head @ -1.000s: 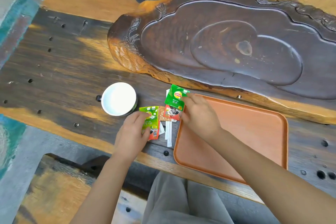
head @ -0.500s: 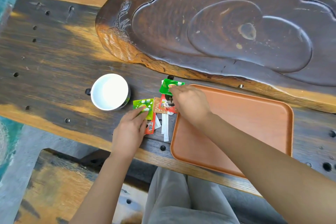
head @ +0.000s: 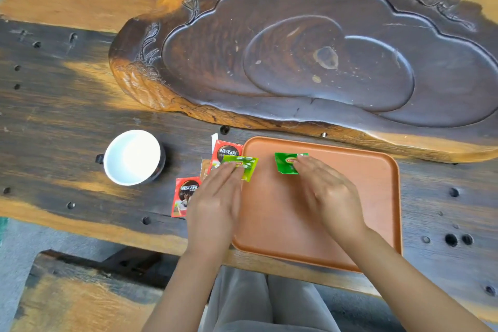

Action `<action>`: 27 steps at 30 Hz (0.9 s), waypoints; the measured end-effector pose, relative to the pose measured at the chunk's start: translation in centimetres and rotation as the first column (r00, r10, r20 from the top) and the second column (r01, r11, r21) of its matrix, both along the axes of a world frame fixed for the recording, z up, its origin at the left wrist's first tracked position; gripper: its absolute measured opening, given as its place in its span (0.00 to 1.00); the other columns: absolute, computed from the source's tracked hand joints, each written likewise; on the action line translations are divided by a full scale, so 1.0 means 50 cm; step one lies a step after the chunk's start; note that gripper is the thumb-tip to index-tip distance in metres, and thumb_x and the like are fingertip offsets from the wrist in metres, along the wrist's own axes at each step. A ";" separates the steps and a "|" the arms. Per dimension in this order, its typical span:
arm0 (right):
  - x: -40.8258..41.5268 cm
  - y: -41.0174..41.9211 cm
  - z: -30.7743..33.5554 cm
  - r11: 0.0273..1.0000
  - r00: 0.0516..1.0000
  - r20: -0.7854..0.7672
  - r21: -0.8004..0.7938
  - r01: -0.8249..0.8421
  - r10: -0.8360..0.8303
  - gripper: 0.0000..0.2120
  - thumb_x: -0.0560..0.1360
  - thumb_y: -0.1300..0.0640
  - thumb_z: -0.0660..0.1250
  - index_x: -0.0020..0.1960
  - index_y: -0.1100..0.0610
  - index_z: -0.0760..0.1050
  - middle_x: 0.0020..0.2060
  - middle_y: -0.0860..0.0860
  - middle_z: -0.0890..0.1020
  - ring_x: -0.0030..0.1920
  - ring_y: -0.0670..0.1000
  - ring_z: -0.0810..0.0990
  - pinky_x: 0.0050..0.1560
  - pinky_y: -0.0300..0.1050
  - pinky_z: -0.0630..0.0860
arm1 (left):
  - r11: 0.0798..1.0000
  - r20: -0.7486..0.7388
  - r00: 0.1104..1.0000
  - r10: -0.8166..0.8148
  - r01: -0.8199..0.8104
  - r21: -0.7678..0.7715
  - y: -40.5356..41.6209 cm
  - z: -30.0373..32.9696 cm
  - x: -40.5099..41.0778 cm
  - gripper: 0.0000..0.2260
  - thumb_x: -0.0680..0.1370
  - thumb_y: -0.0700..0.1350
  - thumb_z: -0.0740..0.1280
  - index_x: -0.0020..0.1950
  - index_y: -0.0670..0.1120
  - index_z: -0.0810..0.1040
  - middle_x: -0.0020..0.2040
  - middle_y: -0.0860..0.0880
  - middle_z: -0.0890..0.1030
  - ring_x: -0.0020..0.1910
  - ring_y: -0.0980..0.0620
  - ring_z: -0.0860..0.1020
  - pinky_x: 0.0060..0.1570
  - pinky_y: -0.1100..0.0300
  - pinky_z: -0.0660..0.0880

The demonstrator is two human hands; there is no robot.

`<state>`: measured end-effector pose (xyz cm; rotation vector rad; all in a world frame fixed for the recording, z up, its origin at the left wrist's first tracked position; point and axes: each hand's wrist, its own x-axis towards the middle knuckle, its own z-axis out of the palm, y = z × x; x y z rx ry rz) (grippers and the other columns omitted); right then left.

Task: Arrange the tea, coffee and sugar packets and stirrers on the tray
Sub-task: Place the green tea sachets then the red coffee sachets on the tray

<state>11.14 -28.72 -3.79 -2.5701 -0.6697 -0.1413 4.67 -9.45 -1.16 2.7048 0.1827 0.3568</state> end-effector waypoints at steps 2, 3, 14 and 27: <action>-0.017 -0.031 -0.019 0.999 1.000 -0.008 -0.049 -0.003 0.002 0.16 0.73 0.64 0.58 0.54 0.62 0.81 0.52 0.55 0.84 0.54 0.54 0.83 0.59 0.43 0.71 | 0.998 -0.045 0.997 -0.058 0.058 -0.013 -0.032 -0.031 0.024 0.13 0.74 0.39 0.60 0.51 0.41 0.83 0.52 0.42 0.84 0.52 0.45 0.82 0.59 0.57 0.70; -0.024 -0.041 -0.028 0.998 1.000 -0.014 -0.069 -0.003 0.002 0.16 0.73 0.63 0.58 0.53 0.61 0.82 0.52 0.55 0.84 0.54 0.53 0.83 0.59 0.43 0.71 | 0.996 -0.070 0.994 -0.084 0.083 -0.013 -0.045 -0.046 0.031 0.14 0.74 0.40 0.59 0.51 0.41 0.83 0.51 0.42 0.84 0.51 0.45 0.82 0.58 0.56 0.71; -0.053 -0.045 -0.045 0.976 0.981 -0.192 -0.219 -0.006 -0.037 0.21 0.69 0.57 0.58 0.60 0.57 0.78 0.60 0.57 0.79 0.60 0.58 0.77 0.58 0.51 0.76 | 0.967 -0.384 0.891 -0.240 0.254 -0.015 -0.067 -0.087 0.004 0.21 0.73 0.48 0.58 0.65 0.46 0.73 0.71 0.44 0.68 0.71 0.47 0.61 0.68 0.49 0.60; -0.019 -0.022 -0.062 0.955 0.952 -0.304 -0.294 -0.046 -0.047 0.21 0.70 0.56 0.62 0.62 0.59 0.75 0.65 0.58 0.75 0.66 0.59 0.73 0.62 0.54 0.72 | 0.959 -0.433 0.859 -0.273 0.281 -0.047 -0.070 -0.098 0.039 0.21 0.72 0.43 0.68 0.65 0.43 0.73 0.71 0.40 0.68 0.70 0.42 0.65 0.61 0.48 0.70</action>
